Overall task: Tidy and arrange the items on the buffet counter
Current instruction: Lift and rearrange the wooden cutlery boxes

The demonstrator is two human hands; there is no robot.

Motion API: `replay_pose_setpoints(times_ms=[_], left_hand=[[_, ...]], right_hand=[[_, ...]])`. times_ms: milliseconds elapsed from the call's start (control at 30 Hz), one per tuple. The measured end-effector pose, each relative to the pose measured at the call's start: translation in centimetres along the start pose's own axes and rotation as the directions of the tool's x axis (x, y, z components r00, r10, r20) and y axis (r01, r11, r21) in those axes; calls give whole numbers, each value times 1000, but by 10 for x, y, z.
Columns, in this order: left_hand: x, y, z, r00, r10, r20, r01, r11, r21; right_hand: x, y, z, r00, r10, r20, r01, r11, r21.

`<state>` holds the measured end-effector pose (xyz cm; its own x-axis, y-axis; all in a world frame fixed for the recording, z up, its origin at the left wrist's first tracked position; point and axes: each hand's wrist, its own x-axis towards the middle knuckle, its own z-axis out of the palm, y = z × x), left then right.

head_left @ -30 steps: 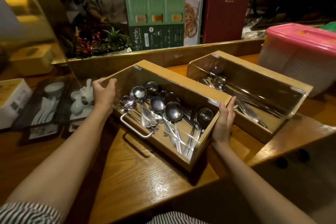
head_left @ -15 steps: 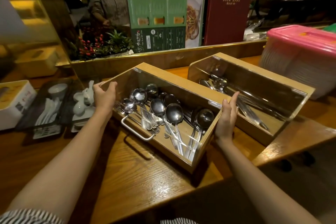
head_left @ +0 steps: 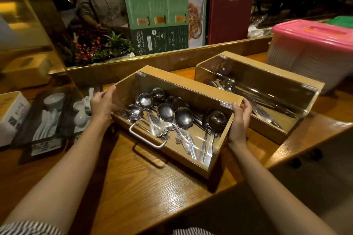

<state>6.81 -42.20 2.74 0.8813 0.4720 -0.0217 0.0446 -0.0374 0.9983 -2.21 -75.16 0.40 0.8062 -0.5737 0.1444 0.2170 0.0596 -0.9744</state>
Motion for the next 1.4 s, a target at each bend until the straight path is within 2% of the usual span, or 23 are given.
replay_pose_setpoints(times_ms=[300,467,767,1133,1400], left_hand=[[1,2,-6,999,-2,39,0,998,55],[-1,6,-7,998,-26,55,24,999,29],[-26,10,-11,1000,-6,24,8,997,-78],[-70,4,-32,998,-4,-59,0,998,-66],[-96,-3,-43,993,-21,-119,11,996,-84]], right_hand=[[-20,-1,-4,996,40,84,-38,999,-30],[-26,-5,2,996,50,78,-53,998,28],[-13,-5,-9,989,76,131,-83,995,51],[1,0,-27,966,77,247,-105,989,103],[8,-2,-28,946,43,322,-64,996,56]])
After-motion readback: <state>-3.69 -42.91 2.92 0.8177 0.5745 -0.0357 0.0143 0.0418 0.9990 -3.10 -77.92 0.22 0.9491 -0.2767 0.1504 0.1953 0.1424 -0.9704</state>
